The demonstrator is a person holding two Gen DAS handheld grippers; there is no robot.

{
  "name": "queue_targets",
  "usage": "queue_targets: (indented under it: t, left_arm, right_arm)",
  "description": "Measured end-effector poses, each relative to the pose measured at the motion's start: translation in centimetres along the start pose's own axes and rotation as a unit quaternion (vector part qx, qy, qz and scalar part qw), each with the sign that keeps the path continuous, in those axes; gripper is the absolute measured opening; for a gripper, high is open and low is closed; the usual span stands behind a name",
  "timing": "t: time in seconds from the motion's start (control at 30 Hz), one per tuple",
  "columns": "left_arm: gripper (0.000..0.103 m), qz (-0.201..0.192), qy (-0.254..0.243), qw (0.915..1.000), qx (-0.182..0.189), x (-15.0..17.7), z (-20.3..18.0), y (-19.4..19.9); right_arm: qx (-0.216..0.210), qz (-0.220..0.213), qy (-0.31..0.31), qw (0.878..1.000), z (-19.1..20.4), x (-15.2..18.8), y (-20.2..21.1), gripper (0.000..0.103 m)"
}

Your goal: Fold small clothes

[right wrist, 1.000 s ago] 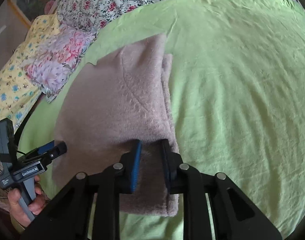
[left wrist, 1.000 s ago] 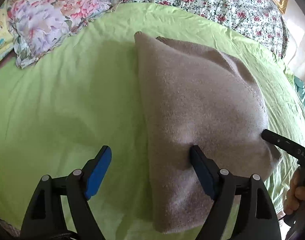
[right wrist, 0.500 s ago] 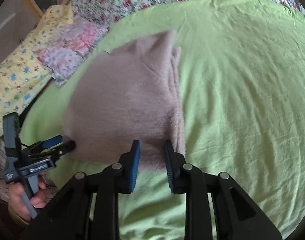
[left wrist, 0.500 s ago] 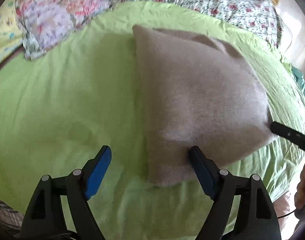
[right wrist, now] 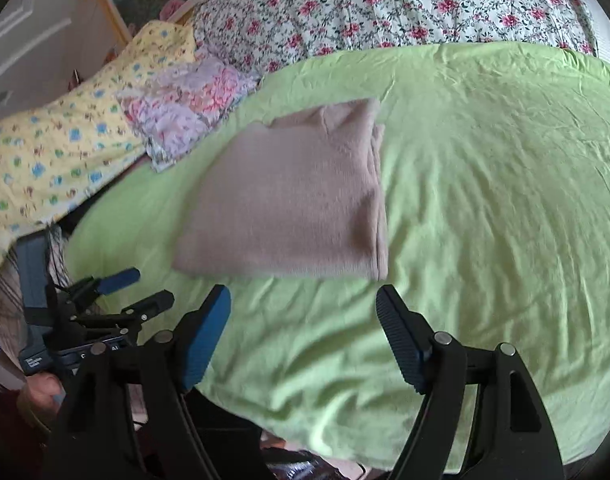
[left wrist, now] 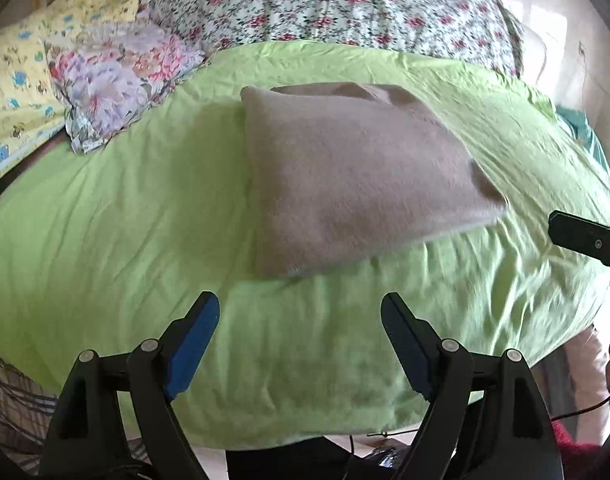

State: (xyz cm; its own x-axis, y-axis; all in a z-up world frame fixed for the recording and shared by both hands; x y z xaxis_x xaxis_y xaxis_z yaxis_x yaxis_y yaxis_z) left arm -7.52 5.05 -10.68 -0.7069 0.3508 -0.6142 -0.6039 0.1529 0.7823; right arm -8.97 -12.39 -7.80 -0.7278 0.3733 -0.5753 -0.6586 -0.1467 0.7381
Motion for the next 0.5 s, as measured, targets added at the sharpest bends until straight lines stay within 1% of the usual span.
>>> queue_targets:
  t: [0.1,0.2,0.27,0.33,0.5]
  left_arm:
    - [0.084,0.009,-0.009,0.9999,-0.012,0.3,-0.2,-0.5]
    - [0.084,0.017,-0.014,0.9993,-0.031,-0.8,0.8,-1.3]
    - [0.084,0.024,-0.017,0.9986,-0.044,-1.8,1.4,-1.8]
    - [0.084,0.023,-0.018,0.9983,-0.051,-2.9,1.7,-2.1]
    - [0.084,0.015,-0.016,0.9976,-0.066,-5.4,2.0,-2.3]
  right_arm:
    - [0.012,0.018,0.012,1.0,-0.1,1.0,-0.7,0.078]
    - [0.022,0.027,0.025,0.999,0.1,0.8,-1.2,0.08]
    - [0.03,0.029,0.036,0.999,0.4,0.1,-1.6,0.082]
    - [0.032,0.027,0.044,0.998,1.1,-0.7,-1.9,0.087]
    - [0.041,0.017,0.066,0.997,2.6,-2.6,-2.4,0.091]
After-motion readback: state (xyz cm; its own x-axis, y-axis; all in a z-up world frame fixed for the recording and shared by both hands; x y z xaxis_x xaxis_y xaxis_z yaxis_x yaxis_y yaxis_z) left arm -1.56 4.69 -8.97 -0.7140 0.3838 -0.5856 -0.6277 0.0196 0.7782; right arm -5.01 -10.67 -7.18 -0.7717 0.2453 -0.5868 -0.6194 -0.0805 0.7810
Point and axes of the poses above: each gripper's, at about its wrist camera, not at the fingertips, and y roughly against the way its jaws point, z to its left, x to its underside, the point moved 7 cm from there along -y, roughly the way its jaws point, and after that the axes turned 6 degrees about -y, right-handed, at the moved point
